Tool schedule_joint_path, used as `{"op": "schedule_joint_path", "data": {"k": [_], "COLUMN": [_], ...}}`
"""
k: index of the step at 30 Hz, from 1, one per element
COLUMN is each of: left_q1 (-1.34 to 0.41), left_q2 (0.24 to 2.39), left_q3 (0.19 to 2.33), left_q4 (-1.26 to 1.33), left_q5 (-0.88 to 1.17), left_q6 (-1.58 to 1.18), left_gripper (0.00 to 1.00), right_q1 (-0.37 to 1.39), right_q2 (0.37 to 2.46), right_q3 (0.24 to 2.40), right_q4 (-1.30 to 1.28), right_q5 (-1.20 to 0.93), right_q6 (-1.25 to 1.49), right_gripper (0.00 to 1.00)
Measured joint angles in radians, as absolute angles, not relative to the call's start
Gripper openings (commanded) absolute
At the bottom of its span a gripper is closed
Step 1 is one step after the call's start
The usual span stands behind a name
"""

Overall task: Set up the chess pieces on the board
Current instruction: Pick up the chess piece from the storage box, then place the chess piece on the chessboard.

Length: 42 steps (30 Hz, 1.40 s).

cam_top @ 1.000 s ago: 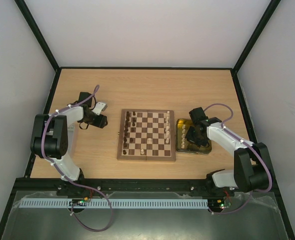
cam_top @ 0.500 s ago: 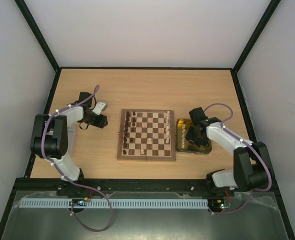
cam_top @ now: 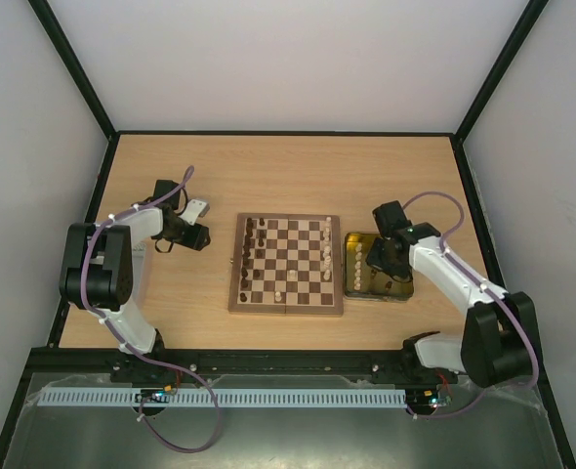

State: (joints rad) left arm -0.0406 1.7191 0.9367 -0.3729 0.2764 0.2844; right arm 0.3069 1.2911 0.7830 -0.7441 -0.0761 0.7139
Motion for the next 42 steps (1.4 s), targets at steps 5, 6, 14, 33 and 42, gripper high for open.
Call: {"op": "schedule_joint_path", "data": {"k": [5, 6, 14, 33, 42], "left_q1": [-0.041, -0.041, -0.041, -0.041, -0.041], "left_q2": [1.719, 1.719, 1.719, 1.719, 1.719], "left_q3": [0.937, 0.937, 0.937, 0.937, 0.937], "left_q4": [-0.373, -0.373, -0.373, -0.373, -0.373], "left_q5": [0.276, 0.277, 0.276, 0.276, 0.276], "left_q6": [0.284, 0.284, 0.284, 0.285, 0.287], "left_gripper": [0.60, 0.60, 0.60, 0.61, 0.61], "right_q1": [0.307, 0.308, 0.448, 0.842, 0.894], "right_q2": [1.247, 1.242, 1.250, 1.592, 1.719], "right_q3": [0.847, 0.859, 0.989, 1.250, 1.356], "right_q4": [-0.796, -0.808, -0.863, -0.796, -0.768], "right_q5": [-0.057, -0.052, -0.025, -0.057, -0.101], "right_q6": [0.714, 0.714, 0.747, 0.860, 0.869], "right_gripper": [0.08, 0.07, 0.08, 0.06, 0.06]}}
